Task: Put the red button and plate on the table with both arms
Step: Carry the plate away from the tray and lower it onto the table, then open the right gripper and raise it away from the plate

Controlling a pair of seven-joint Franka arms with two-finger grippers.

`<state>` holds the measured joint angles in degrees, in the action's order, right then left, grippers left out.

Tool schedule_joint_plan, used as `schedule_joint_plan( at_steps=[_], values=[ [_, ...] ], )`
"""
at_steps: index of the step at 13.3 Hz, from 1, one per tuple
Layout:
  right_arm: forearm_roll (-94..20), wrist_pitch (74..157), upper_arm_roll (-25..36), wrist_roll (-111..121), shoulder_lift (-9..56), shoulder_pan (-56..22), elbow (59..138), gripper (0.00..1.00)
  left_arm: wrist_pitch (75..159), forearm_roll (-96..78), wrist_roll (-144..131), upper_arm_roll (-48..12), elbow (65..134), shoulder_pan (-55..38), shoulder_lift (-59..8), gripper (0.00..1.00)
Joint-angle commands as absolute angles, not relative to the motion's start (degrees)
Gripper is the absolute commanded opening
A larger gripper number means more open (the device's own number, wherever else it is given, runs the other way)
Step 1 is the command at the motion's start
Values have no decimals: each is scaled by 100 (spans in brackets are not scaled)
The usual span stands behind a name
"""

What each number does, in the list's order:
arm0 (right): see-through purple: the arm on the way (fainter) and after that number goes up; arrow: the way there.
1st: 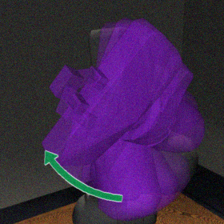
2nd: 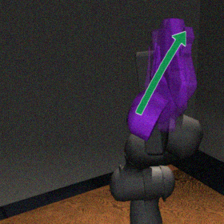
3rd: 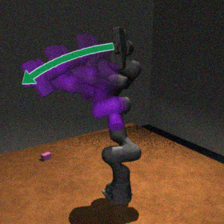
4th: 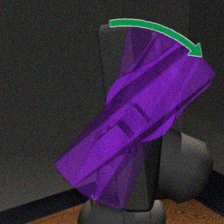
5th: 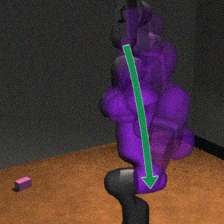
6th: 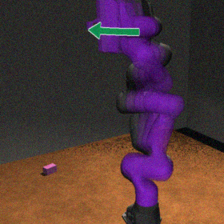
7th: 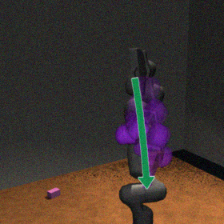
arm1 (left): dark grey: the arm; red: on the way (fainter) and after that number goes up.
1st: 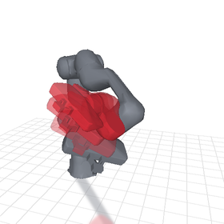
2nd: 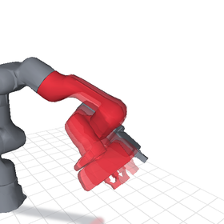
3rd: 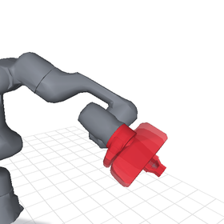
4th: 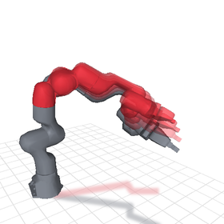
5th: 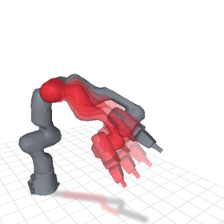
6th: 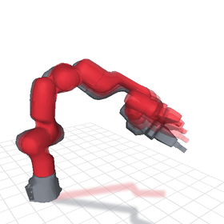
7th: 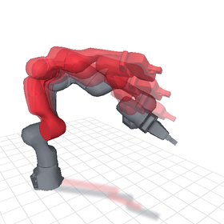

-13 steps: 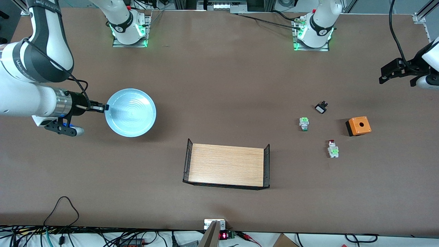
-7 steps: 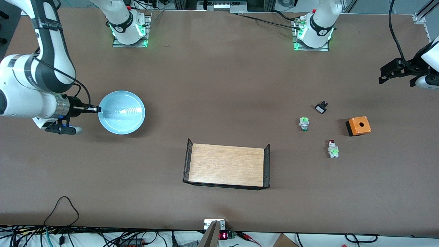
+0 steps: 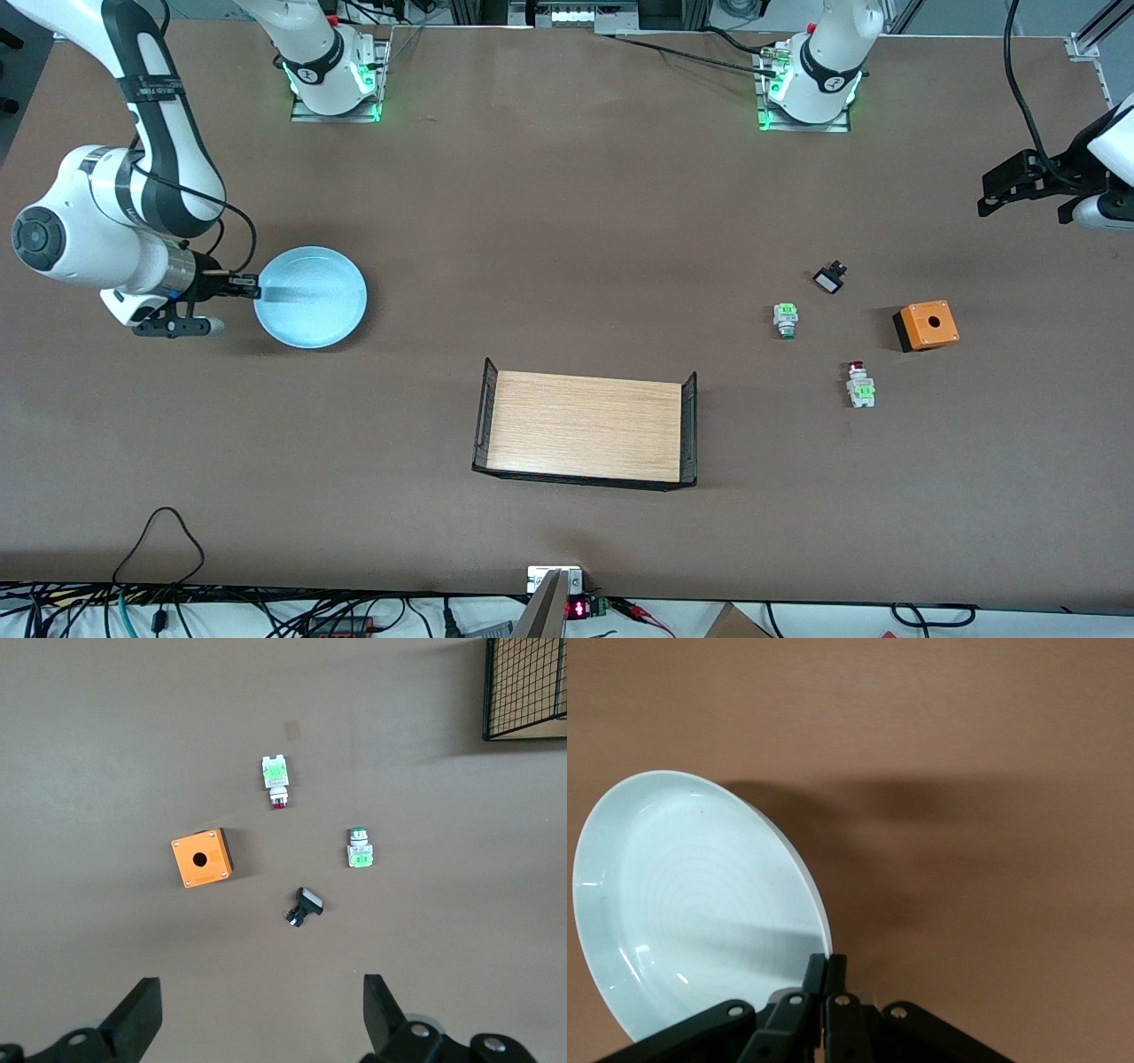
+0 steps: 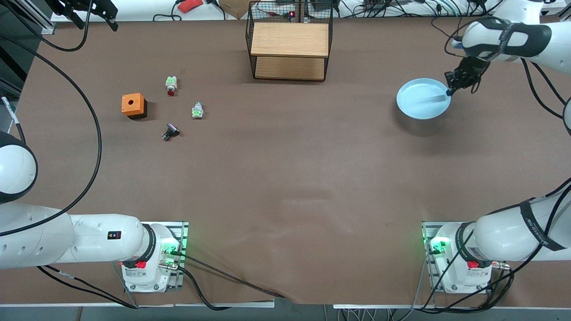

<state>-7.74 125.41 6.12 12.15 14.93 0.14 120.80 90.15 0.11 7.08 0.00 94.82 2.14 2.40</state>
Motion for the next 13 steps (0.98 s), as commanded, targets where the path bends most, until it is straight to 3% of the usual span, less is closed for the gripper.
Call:
schedule_joint_plan(
  at_steps=[1,4,8,9,10,11,13],
  values=[
    [-756,12884,510,1503,1283,220,12497,0,8895,193,650,-26,9343,149,193,100],
    [-791,13524,501,1644,1275,237,13024,0,8895,193,650,-26,9343,149,193,100],
    [-835,13763,492,1784,1344,263,13298,0,8895,193,642,-26,9343,141,193,100],
    [-835,13694,492,1723,1345,290,13280,16,8895,193,642,-26,9343,149,193,100],
    [-844,13554,475,1592,1319,273,13254,87,8886,193,642,-35,9343,141,202,100],
    [-844,13353,405,1452,1275,255,13158,100,8886,193,642,-35,9343,132,193,100],
    [-844,12905,255,1109,1169,238,12773,100,8894,193,642,-35,9343,123,193,100]
  ],
)
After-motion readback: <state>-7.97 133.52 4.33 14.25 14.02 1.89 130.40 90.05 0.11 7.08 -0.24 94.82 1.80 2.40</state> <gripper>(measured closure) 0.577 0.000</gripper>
